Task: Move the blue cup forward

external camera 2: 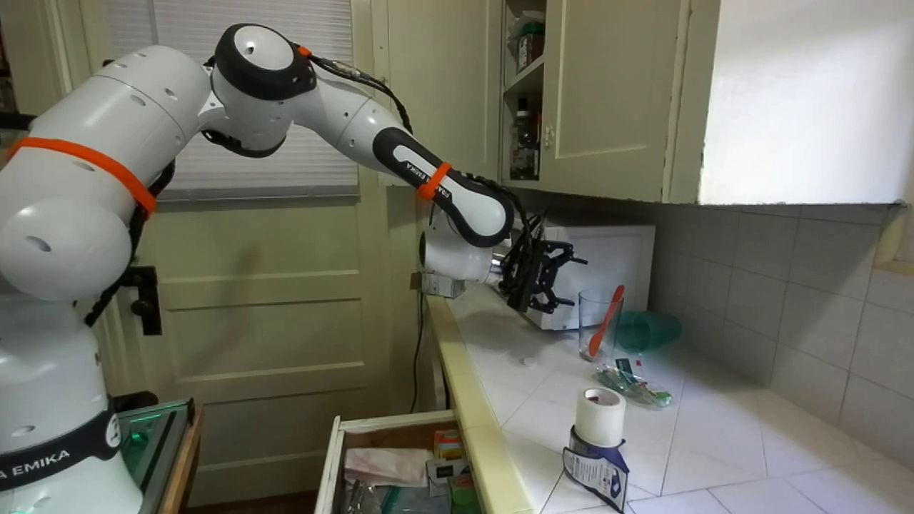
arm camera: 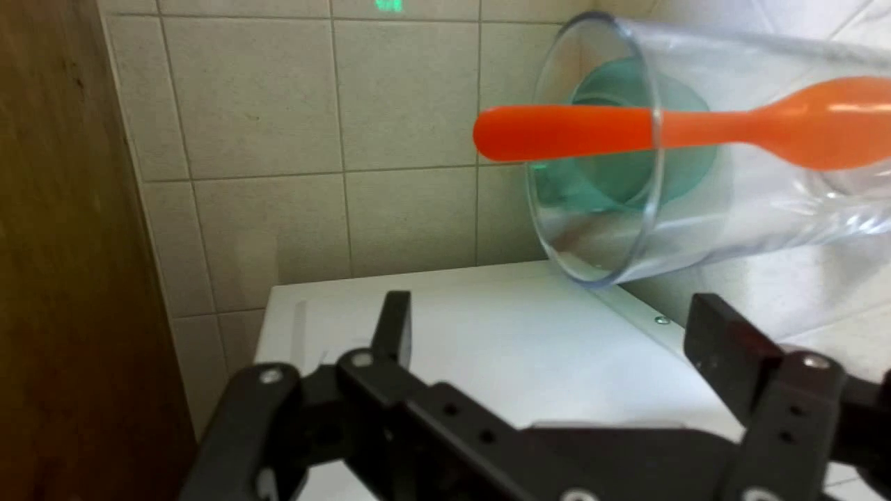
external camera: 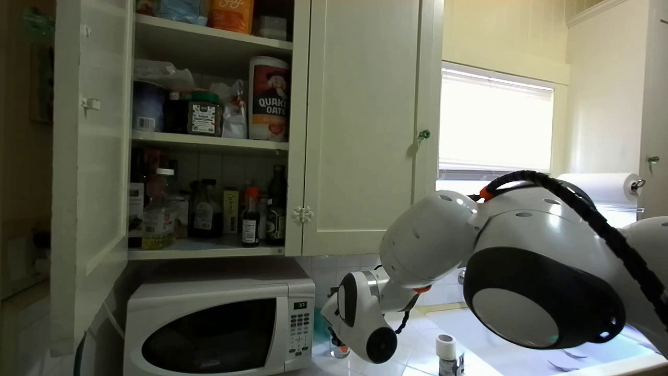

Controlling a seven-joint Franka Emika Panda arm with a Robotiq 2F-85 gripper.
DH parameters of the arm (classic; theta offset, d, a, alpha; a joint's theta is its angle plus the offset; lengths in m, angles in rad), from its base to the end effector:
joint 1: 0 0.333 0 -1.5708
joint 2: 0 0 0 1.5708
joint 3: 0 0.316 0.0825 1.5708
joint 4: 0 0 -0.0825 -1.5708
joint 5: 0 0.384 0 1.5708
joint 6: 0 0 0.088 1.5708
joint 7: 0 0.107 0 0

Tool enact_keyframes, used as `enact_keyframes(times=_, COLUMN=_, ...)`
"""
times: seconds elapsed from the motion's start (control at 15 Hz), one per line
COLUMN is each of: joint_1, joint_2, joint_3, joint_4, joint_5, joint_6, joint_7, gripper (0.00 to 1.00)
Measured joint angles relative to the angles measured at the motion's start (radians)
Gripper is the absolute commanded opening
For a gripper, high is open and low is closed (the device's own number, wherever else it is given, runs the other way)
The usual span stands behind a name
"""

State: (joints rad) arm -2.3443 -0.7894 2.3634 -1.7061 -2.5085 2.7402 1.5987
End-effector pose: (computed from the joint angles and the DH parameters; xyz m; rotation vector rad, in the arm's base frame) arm 0.6563 0.0913 0.2263 1.5003 1.1854 0.9303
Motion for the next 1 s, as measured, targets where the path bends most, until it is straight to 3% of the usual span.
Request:
enact_keyframes(times=0.53, joint_1=-0.11, joint_2=-0.052, joint_3=0.074, joint_4=0.164, joint_5=0.0, joint_6=0.108, joint_7=-0.037, gripper=1.0)
enact_keyframes(times=1.0, joint_1=-0.111, joint_2=-0.128, joint_3=0.006, joint_4=0.202, joint_5=0.117, joint_6=0.197, joint_7=-0.13, gripper=1.0)
